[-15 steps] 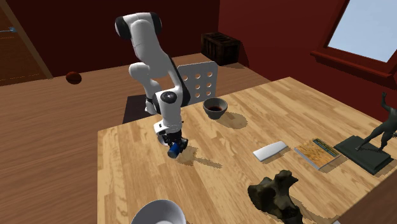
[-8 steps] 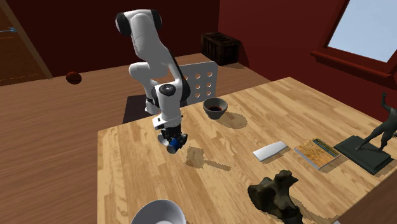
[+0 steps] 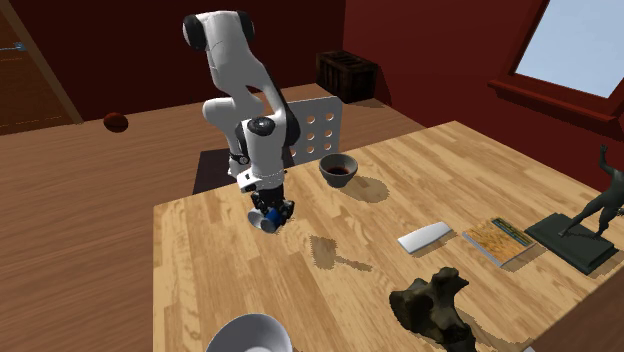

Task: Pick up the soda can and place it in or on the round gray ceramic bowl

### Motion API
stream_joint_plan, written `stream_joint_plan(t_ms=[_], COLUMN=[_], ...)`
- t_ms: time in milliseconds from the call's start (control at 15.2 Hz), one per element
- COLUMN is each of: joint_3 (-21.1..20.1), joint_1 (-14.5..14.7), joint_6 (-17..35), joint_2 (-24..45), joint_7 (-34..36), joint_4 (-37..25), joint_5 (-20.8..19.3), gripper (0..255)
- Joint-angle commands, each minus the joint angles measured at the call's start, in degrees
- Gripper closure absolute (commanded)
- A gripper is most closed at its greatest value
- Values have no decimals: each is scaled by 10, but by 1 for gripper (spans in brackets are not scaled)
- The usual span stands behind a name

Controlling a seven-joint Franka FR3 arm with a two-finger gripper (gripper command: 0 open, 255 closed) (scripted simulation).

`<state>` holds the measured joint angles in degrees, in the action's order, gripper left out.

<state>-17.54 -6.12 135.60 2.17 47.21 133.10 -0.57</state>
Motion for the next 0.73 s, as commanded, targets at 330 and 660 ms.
stream_joint_plan(t_ms=[330, 660], joint_3=[0, 1], joint_1=[-1, -1], joint_6=[-54, -93], joint_2=[-38, -60], joint_7=[-11, -17], joint_4=[-18, -36], joint_5=[15, 23], gripper=[255, 255])
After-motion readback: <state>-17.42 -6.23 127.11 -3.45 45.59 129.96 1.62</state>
